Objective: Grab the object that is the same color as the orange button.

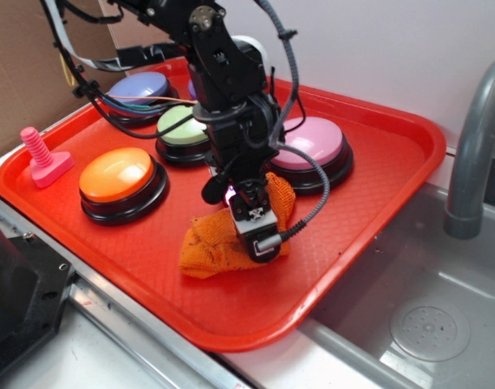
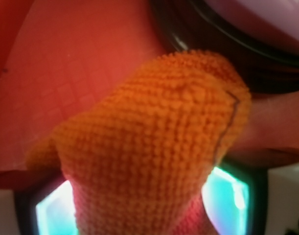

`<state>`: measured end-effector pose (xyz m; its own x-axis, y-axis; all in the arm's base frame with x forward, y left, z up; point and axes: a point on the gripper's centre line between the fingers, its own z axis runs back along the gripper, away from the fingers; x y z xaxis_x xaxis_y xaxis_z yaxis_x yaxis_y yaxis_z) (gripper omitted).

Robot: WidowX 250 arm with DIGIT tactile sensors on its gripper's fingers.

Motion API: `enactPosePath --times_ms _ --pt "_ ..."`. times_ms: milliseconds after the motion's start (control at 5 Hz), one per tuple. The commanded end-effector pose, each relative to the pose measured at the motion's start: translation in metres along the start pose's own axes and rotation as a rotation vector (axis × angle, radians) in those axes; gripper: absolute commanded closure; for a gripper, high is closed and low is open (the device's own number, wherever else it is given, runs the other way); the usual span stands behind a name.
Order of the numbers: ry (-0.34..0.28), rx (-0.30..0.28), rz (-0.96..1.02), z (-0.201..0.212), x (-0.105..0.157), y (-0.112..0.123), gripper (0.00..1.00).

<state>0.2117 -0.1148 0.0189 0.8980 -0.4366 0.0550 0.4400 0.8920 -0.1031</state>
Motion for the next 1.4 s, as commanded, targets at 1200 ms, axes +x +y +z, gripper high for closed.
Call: enactPosePath --times_ms 1200 --pt "-0.095 0.048 0.375 0.156 -0.021 0.057 1.00"
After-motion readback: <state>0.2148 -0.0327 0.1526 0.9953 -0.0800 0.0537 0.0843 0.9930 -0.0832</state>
